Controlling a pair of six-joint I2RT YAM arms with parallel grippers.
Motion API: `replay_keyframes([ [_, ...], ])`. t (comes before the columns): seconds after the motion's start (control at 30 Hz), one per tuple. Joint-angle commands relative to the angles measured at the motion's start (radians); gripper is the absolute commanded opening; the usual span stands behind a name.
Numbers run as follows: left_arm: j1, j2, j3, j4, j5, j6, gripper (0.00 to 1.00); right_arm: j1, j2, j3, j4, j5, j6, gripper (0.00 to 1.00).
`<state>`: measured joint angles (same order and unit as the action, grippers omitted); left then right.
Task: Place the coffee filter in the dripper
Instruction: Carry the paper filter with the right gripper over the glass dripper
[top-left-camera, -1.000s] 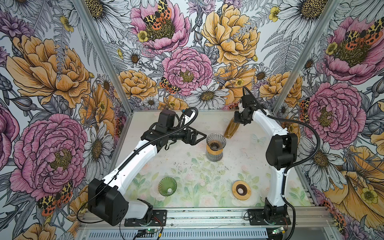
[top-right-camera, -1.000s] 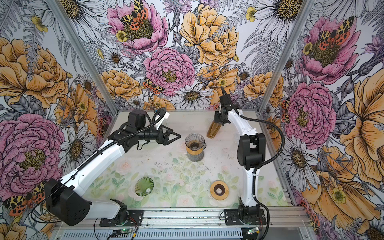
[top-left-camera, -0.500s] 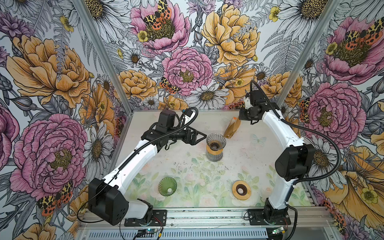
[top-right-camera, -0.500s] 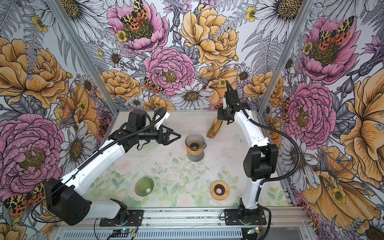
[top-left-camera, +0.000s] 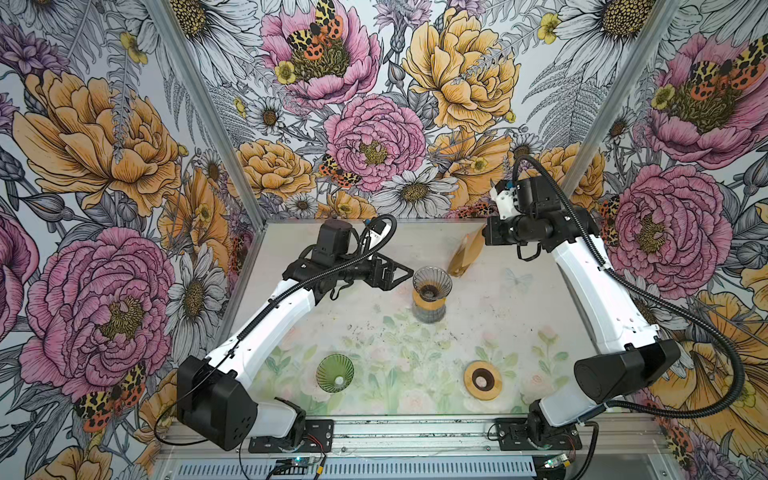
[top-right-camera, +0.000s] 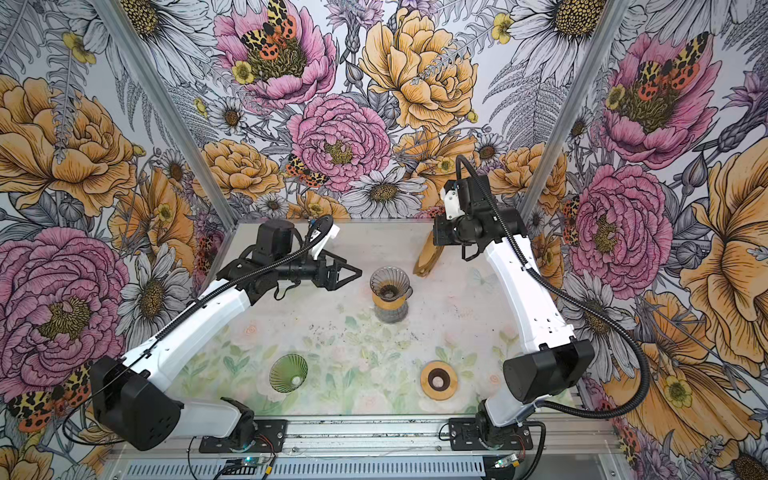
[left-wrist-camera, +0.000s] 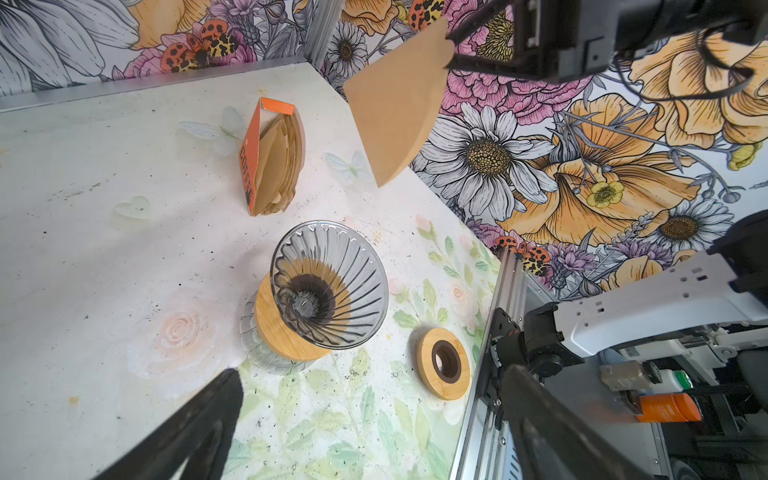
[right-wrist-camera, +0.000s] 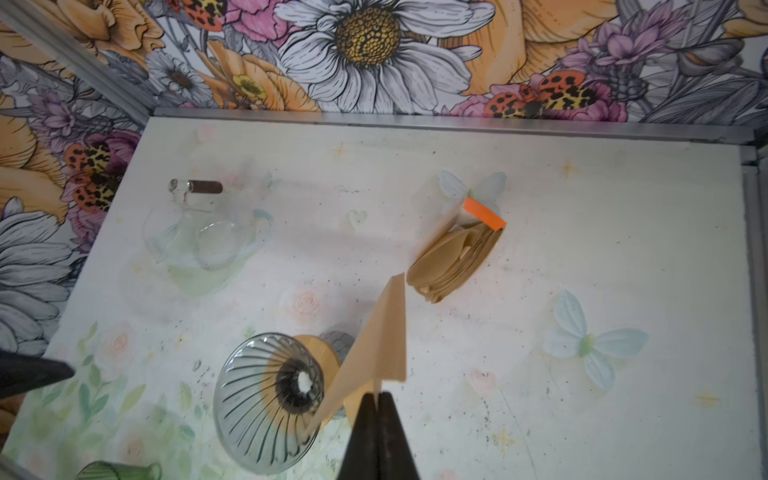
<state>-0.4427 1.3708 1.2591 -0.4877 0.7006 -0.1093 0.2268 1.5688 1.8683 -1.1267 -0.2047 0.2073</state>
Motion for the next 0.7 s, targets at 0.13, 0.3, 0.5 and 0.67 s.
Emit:
replay_keyframes([
  [0.13,0.008,-0.002,0.010,0.029,0.012,-0.007,0.99,0.030,-0.059,-0.012,-0.101,-0.246,0.002,0.00],
  [0.3,0.007,-0.006,0.008,0.029,0.006,-0.004,0.99,0.044,-0.049,-0.036,-0.110,-0.370,0.026,0.00],
  [0.5,0.006,-0.003,0.008,0.028,0.008,-0.006,0.99,0.054,-0.011,-0.075,-0.124,-0.380,0.035,0.01],
  [0.67,0.007,-0.003,0.007,0.029,0.007,-0.006,0.99,0.068,0.033,-0.093,-0.119,-0.364,0.049,0.01],
])
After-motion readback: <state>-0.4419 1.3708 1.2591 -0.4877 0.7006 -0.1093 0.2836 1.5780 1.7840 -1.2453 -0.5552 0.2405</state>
